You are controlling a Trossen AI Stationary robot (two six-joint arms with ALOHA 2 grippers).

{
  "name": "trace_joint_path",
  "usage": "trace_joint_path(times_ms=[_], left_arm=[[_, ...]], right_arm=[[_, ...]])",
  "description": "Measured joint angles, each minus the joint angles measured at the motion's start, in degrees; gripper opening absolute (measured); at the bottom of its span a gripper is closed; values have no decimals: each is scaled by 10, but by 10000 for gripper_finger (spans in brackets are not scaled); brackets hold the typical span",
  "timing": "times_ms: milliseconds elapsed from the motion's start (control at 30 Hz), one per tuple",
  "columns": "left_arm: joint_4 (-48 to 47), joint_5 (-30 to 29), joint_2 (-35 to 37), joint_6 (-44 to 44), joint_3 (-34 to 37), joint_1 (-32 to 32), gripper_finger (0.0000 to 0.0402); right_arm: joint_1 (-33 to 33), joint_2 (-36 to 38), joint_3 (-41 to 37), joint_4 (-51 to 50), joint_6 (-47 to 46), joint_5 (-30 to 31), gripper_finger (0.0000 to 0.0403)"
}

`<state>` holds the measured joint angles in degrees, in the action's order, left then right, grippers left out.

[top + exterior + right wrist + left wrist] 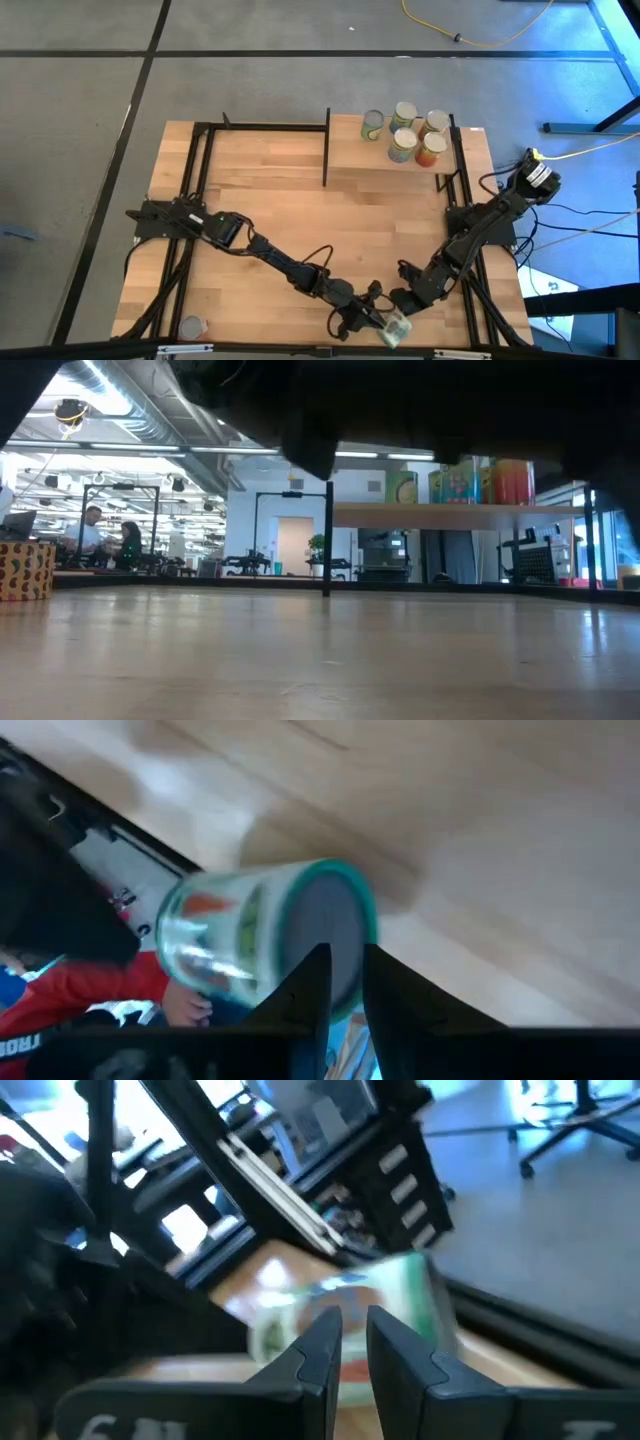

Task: Pick and place cans onto a shelf
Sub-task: Put the white canned good on the shelf

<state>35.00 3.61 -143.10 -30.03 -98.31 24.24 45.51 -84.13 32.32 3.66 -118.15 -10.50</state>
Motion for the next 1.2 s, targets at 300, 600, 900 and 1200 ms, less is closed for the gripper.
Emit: trace_joint_path(times_ms=[300,600,900,1200], left_arm=[[-61,-74,-10,14,-31,3,45],[-63,-93,-10,15,-31,2,45],[-122,-136,15,12,-30,8,45],[-211,-196,77,14,-30,18,45]], right_arm=[[1,-19,0,26,39,1,63],[1,-18,0,21,66,28,63],[1,18,0,-12,124,62,63],[1,114,0,-115,244,71,63]])
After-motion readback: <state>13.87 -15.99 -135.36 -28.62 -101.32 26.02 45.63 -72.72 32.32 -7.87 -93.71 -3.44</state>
